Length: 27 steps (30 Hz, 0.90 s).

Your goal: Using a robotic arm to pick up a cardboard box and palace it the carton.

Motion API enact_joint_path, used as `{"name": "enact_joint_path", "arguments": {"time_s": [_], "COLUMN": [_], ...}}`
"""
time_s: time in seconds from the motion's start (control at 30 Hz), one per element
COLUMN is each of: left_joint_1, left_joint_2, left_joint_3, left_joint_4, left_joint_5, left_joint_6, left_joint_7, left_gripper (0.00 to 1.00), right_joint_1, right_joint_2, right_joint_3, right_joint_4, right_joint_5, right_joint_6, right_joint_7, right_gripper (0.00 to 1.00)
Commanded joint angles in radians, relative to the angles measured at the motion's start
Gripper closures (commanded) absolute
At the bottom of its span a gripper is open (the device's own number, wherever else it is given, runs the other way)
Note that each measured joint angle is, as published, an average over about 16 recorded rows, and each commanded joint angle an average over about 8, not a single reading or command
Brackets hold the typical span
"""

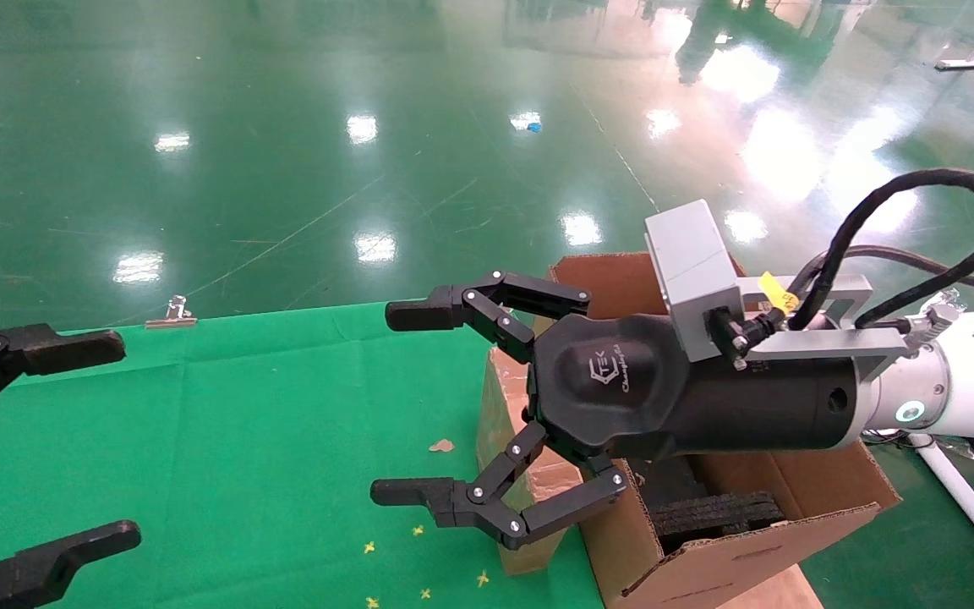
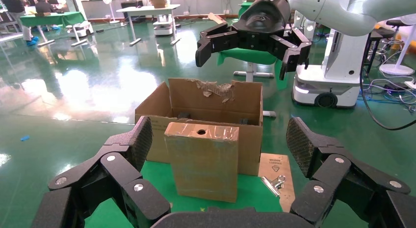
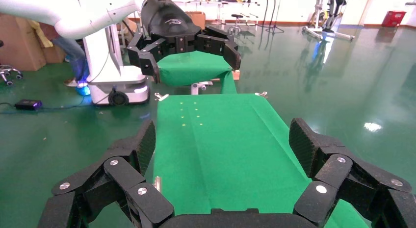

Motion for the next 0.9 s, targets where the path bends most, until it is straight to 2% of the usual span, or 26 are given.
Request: {"name": "enact_joint_path", "arguments": {"time_s": [0.03, 0.63, 0.77, 0.9], "left_joint_1": [0.000, 0.000, 0.000, -0.001], "left_joint_2": [0.000, 0.000, 0.000, 0.000], "left_joint_3": [0.000, 0.000, 0.000, 0.001], "left_joint_4": [0.000, 0.000, 0.001, 0.001], "left_joint_5": [0.000, 0.000, 0.000, 0.000], "left_joint_6": [0.000, 0.000, 0.000, 0.000], "left_joint_7": [0.000, 0.000, 0.000, 0.001], "left_gripper": [0.00, 0.00, 0.00, 0.00], "right_joint_1": [0.000, 0.006, 0.040, 0.121], "right_joint_2": [0.000, -0.002, -0.014, -0.053], "right_joint_3": [0.000, -0.010, -0.049, -0.128], "right_joint_4": [0.000, 0.010, 0.037, 0.060], "right_joint_5": [0.000, -0.019, -0.091, -0.230], "right_joint_6": [0.000, 0.002, 0.008, -0.001], "right_joint_7": [0.000, 0.006, 0.035, 0.094], "right_gripper": [0.00, 0.00, 0.00, 0.00]}}
